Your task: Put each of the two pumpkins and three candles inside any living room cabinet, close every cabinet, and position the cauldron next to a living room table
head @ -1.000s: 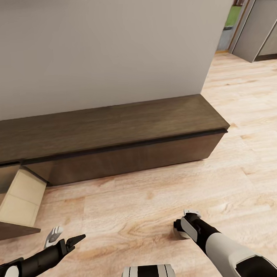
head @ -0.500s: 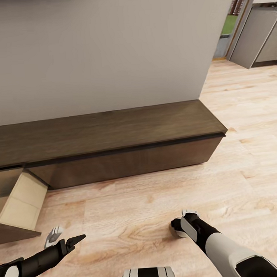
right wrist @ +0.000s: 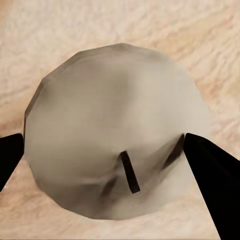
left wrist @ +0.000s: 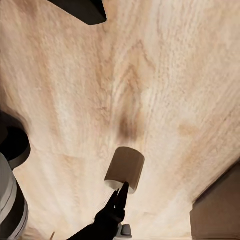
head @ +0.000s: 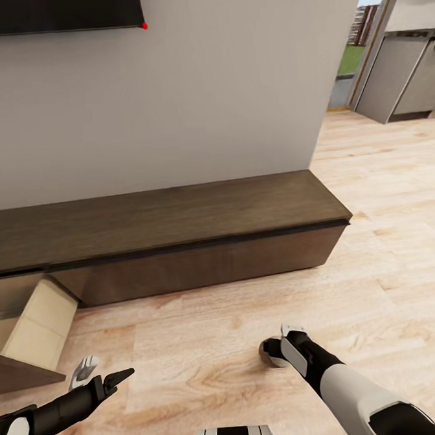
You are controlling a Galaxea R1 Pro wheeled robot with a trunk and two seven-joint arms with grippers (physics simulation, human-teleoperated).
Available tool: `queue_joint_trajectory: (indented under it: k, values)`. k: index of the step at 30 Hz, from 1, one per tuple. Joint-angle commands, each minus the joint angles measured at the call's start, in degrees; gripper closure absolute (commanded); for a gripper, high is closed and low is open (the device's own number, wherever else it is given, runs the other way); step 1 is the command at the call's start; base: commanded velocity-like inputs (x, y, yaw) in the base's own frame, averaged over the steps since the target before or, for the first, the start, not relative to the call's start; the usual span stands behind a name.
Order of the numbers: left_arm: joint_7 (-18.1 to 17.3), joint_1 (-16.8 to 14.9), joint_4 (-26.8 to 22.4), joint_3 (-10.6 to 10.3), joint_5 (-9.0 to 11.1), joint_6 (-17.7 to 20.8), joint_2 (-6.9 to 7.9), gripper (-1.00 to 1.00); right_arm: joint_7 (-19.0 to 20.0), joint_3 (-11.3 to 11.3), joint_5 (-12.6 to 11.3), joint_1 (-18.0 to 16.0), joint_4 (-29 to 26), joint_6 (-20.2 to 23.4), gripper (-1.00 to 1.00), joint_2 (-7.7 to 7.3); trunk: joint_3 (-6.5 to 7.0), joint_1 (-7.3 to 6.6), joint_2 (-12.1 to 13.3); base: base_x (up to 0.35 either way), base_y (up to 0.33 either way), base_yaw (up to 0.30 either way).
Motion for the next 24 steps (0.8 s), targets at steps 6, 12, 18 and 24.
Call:
queue_joint_trajectory:
  k: [6, 12, 18, 24]
  values:
    - [-0.27, 0.36, 1.3, 0.0, 0.18, -0.27, -1.25, -1.0, 1.12, -0.2, -0.82, 1.41, 0.22, -0.65, 1.0, 1.54, 0.44, -0.05, 0.03, 0.0, 0.0, 0.0]
    - [-0.59, 0.36, 2.83, 0.0, 0.25, -0.25, -1.65, -1.0, 2.74, -0.34, -1.56, 3.1, -0.09, -0.42, 1.0, 3.53, 1.11, -0.13, 0.07, 0.0, 0.0, 0.0]
    - [-0.61, 0.36, 3.05, 0.0, 0.22, -0.25, -1.73, -1.0, 4.65, -0.35, -0.78, 3.38, -0.23, -0.41, 1.0, 3.96, 2.21, -0.26, 0.14, 0.0, 0.0, 0.0]
    - [-0.61, 0.36, 3.07, 0.0, 0.21, -0.25, -1.75, -1.0, 4.75, -0.35, -0.07, 3.41, -0.24, -0.41, 1.0, 3.97, 3.54, -0.41, 0.22, 0.0, 0.0, 0.0]
